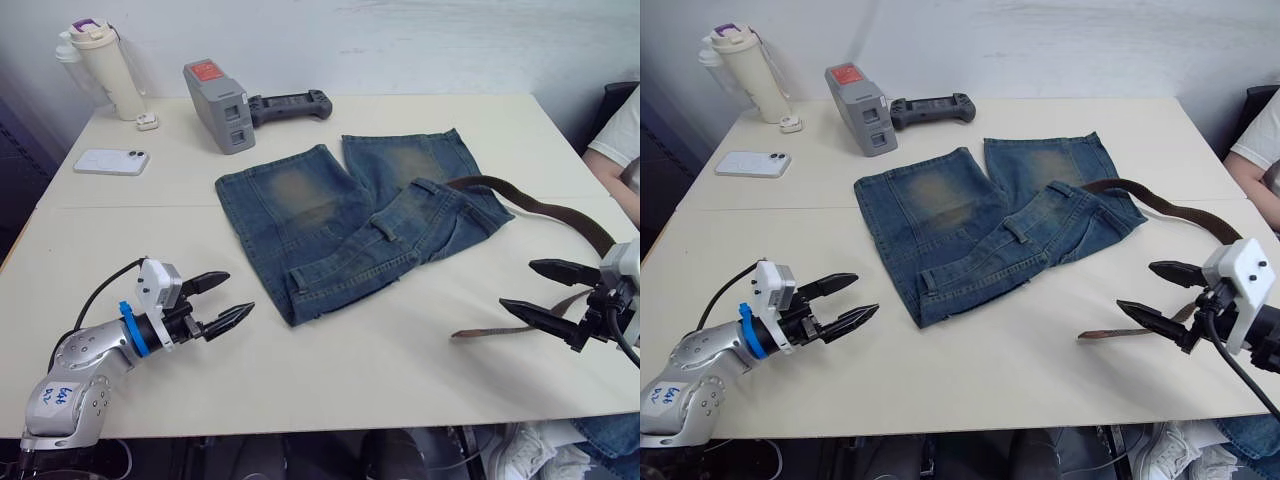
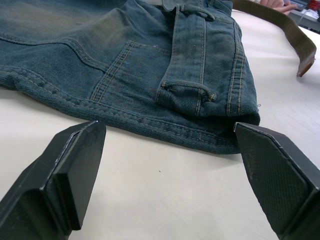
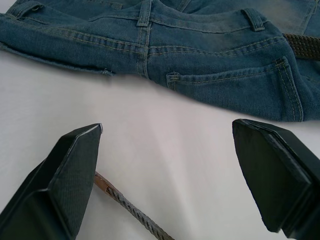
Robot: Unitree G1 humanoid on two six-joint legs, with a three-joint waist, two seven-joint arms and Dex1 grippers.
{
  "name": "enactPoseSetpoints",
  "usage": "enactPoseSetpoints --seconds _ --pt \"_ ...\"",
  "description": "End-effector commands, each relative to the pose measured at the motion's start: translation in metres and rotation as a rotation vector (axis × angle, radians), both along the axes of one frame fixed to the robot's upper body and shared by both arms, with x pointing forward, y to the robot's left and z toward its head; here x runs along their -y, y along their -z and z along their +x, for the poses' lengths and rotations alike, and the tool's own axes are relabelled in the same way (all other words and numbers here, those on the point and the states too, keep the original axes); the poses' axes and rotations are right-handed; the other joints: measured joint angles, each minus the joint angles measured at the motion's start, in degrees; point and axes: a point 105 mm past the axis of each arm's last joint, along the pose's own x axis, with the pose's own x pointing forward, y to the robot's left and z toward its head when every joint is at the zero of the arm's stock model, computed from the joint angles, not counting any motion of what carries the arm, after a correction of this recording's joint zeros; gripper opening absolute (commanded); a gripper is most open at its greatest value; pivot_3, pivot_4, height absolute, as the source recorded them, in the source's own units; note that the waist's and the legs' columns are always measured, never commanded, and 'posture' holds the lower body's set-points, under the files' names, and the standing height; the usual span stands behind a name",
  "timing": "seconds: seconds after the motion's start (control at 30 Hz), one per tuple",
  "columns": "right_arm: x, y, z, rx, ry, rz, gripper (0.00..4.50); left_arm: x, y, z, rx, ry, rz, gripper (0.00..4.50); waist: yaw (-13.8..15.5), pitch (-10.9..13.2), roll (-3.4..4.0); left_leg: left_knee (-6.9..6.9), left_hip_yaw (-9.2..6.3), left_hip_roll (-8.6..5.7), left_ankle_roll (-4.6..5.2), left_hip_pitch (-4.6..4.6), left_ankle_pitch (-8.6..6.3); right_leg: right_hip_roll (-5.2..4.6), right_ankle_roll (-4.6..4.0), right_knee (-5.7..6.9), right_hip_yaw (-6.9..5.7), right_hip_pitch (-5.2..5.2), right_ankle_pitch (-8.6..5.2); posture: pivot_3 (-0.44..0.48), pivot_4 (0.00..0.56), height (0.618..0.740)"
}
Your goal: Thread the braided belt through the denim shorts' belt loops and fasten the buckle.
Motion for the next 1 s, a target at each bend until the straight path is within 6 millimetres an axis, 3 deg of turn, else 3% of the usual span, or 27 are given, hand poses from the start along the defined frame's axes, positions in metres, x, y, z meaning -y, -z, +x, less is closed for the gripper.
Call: enactPoseSetpoints --seconds 0.03,0.5,0.63,0.8,0.97,1.0 --pt "-0.004 -0.006 0.0 0.034 -0.006 -0.003 4.43 0.006 -0.01 -0.004 0.031 0.052 0.0 4.5 0.0 0.0 0.0 0.0 0.0 0.0 0.0 0.0 0.0 0.0 0.0 0.0 0.0 0.0 0.0 0.0 0.15 0.65" --pt "-0.01 0.001 -0.002 0.015 -0.028 -0.016 4.43 0.019 -0.018 -0.004 0.061 0.148 0.024 4.5 0.01 0.0 0.0 0.0 0.01 0.0 0.0 0.0 0.0 0.0 0.0 -0.01 0.0 0.0 0.0 0.0 0.15 0.65" --pt "-0.012 -0.004 0.0 0.028 -0.027 -0.005 4.43 0.022 -0.034 0.0 0.095 0.211 0.025 4.5 0.04 0.0 0.01 0.0 0.0 0.0 -0.01 0.0 0.01 0.01 0.0 0.01 -0.01 -0.01 0.0 0.0 0.15 0.65" --pt "-0.026 -0.011 -0.002 0.003 -0.102 -0.071 4.43 0.033 -0.058 0.005 0.11 0.43 0.115 4.5 0.01 0.01 0.02 -0.01 0.01 0.0 -0.02 -0.01 0.02 0.01 0.0 0.01 -0.01 -0.02 0.0 0.0 0.15 0.65" --pt "-0.048 -0.001 -0.016 -0.058 -0.284 -0.421 4.43 0.054 -0.069 0.006 0.184 0.7 0.265 4.5 0.05 0.02 0.09 -0.07 0.08 -0.01 -0.02 0.0 0.02 0.02 0.0 -0.04 0.0 -0.03 0.0 0.0 0.15 0.65" --pt "-0.059 -0.014 -0.012 -0.019 -0.272 -0.329 4.43 0.061 -0.075 0.015 0.199 0.697 0.266 4.5 0.0 0.03 0.06 -0.07 0.08 -0.01 -0.02 0.0 0.02 0.03 0.0 -0.05 -0.01 -0.03 0.0 0.0 0.15 0.65"
